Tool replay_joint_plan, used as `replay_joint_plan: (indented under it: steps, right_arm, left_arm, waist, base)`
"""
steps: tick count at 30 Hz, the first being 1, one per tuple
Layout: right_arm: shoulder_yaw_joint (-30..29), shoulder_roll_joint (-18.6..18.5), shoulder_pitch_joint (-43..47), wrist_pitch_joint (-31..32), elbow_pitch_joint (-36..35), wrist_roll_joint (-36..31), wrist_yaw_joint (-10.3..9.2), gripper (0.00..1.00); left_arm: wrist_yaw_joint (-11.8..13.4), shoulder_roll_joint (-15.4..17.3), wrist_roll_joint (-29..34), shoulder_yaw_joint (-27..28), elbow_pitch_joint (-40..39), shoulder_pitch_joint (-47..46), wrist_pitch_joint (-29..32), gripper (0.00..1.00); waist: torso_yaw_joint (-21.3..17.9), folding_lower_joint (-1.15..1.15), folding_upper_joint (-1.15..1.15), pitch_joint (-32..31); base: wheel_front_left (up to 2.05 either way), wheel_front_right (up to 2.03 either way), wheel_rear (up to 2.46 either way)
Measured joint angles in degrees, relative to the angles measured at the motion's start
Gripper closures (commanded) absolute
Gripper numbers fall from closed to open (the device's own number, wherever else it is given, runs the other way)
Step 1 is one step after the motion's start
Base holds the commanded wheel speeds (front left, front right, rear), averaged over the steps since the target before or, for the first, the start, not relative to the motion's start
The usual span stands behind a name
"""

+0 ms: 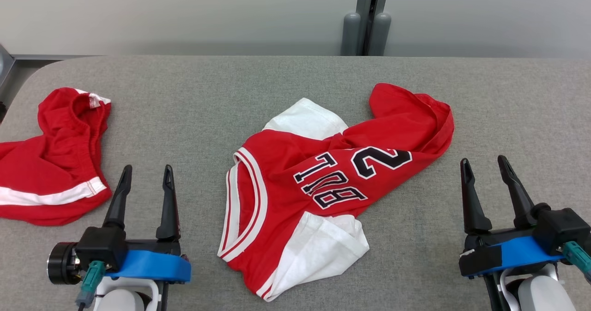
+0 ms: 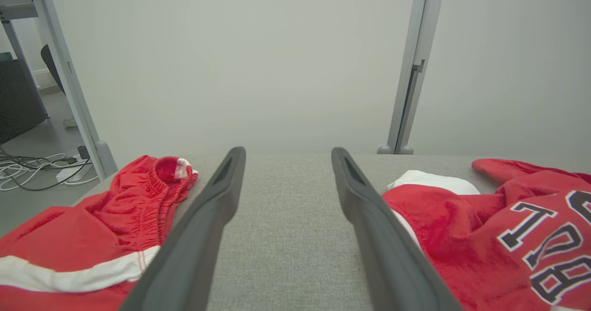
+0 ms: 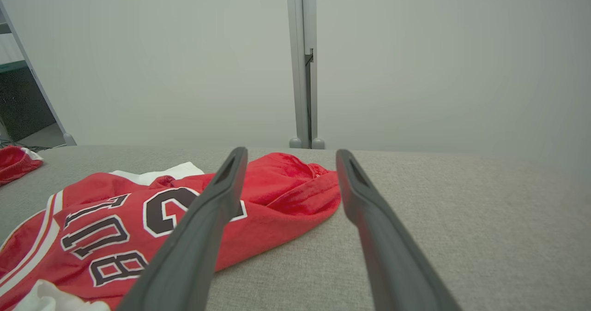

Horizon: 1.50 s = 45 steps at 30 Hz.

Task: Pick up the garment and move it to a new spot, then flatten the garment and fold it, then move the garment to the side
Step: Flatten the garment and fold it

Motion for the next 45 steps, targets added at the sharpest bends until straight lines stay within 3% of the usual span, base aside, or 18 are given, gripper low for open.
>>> replay_joint_plan:
  steps: [6, 13, 21, 26, 44, 45]
  right_arm:
    - [0.19, 0.2, -0.21, 0.15, 0.33, 0.0, 0.0, 0.0]
    - [0.13, 0.32, -0.29, 0.14, 1.36, 0.21, 0.0, 0.0]
    - [-0.69, 0.35, -0.07, 0.12, 2.16, 0.21, 0.0, 0.0]
    - [-0.83, 0.36, 0.02, 0.1, 2.74, 0.21, 0.0, 0.0]
    - [-0.66, 0.41, 0.14, -0.11, 4.1, 0.65, 0.0, 0.0]
    - [-0.62, 0.41, 0.14, -0.12, 4.15, 0.79, 0.0, 0.0]
  left_arm:
    - [-0.32, 0.0, 1.0, -3.59, 2.33, -0.84, 0.0, 0.0]
    - [-0.54, 0.59, 0.64, -8.27, 10.57, -1.0, -0.07, 0.0]
    - [-0.63, 2.71, -0.98, -15.17, 16.48, -1.04, 2.92, 0.0]
    - [-0.64, 4.72, -1.91, -19.06, 16.71, -0.86, 8.59, 0.0]
    - [-0.65, 9.92, -8.82, -24.51, 6.62, 2.29, 29.6, 0.0]
    - [-0.65, 10.11, -9.07, -24.54, 6.36, 2.63, 29.82, 0.07]
  waist:
    - [-0.16, 0.0, 0.0, 0.3]
    - [-0.47, 0.0, 0.0, -0.12]
    - [-0.36, 0.0, 0.0, -0.86]
    - [-0.18, 0.0, 0.0, -1.46]
    - [-1.13, 0.0, 0.0, -1.56]
    - [-1.19, 0.0, 0.0, -1.59]
  base:
    - [0.0, 0.0, 0.0]
    - [0.0, 0.0, 0.0]
    - [0.0, 0.0, 0.0]
    - [0.0, 0.0, 0.0]
    - [0.0, 0.0, 0.0]
    - [0.0, 0.0, 0.0]
